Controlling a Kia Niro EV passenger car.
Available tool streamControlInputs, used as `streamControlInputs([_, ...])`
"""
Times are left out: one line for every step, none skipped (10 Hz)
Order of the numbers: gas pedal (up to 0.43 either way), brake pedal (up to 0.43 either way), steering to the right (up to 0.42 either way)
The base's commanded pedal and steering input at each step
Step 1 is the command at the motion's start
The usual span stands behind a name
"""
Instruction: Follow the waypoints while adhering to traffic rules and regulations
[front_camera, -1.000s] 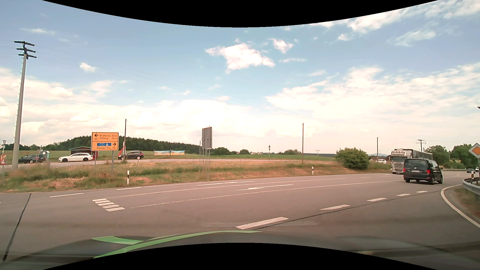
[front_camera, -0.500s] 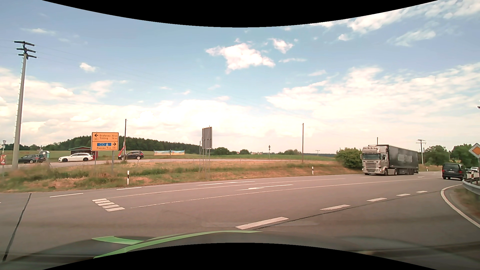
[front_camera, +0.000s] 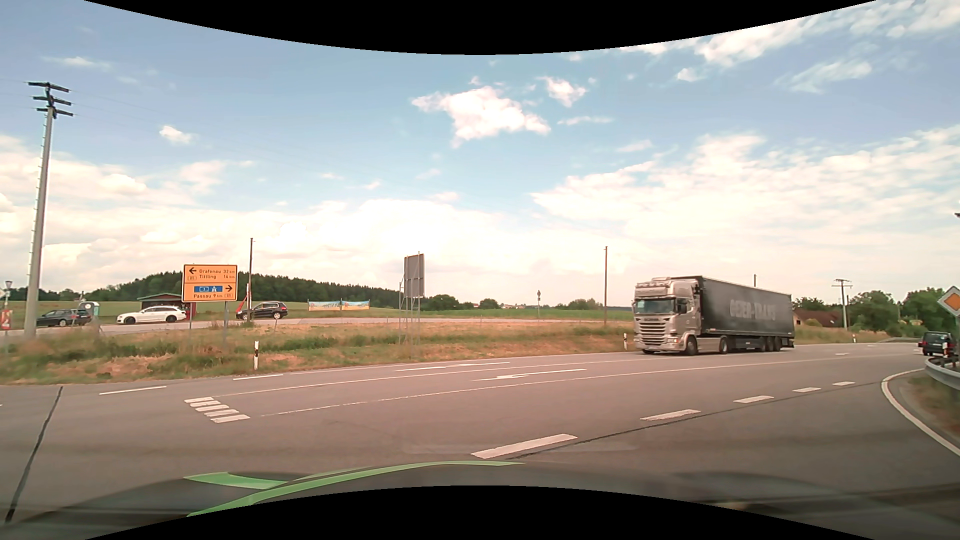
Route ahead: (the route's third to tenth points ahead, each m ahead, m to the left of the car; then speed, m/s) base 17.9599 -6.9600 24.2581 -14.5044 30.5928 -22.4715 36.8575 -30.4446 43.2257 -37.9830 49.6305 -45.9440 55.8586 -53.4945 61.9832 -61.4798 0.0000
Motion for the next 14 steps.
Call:
streamControlInputs([0.000, 0.183, 0.199])
streamControlInputs([0.000, 0.000, 0.198])
streamControlInputs([0.000, 0.000, 0.198])
streamControlInputs([0.000, 0.000, 0.199])
streamControlInputs([0.000, 0.000, 0.198])
streamControlInputs([0.000, 0.000, 0.199])
streamControlInputs([0.000, 0.000, 0.200])
streamControlInputs([0.000, 0.000, 0.203])
streamControlInputs([0.000, 0.000, 0.206])
streamControlInputs([0.098, 0.000, 0.210])
streamControlInputs([0.118, 0.000, 0.213])
streamControlInputs([0.138, 0.000, 0.216])
streamControlInputs([0.169, 0.000, 0.225])
streamControlInputs([0.169, 0.000, 0.241])
